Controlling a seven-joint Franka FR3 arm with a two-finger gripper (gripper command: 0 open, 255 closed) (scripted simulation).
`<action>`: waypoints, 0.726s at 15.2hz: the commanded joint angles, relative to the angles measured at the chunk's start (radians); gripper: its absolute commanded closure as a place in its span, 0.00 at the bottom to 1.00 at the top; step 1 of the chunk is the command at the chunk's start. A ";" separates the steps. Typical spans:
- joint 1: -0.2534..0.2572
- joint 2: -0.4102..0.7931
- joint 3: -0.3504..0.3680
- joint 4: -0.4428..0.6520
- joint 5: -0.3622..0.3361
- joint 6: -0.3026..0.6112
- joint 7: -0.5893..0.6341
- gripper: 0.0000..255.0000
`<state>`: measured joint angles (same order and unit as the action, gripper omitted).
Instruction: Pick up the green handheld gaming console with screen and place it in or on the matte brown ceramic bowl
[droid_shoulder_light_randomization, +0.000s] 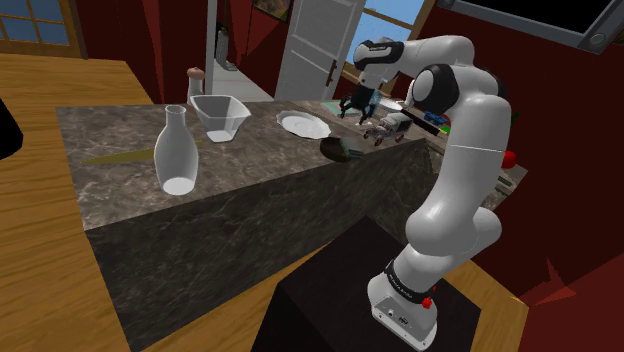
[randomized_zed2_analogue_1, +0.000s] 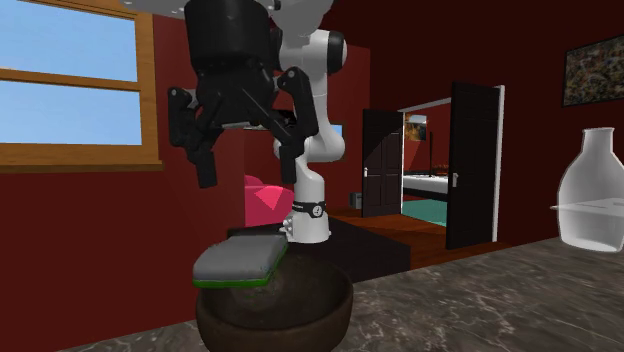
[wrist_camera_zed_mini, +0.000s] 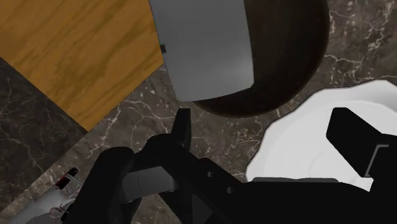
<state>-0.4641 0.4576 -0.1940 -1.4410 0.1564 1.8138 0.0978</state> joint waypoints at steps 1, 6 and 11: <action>-0.004 -0.003 -0.002 0.047 -0.002 -0.050 0.003 0.00; -0.009 0.001 -0.003 0.113 -0.003 -0.112 0.005 0.00; -0.009 0.001 -0.003 0.113 -0.003 -0.112 0.005 0.00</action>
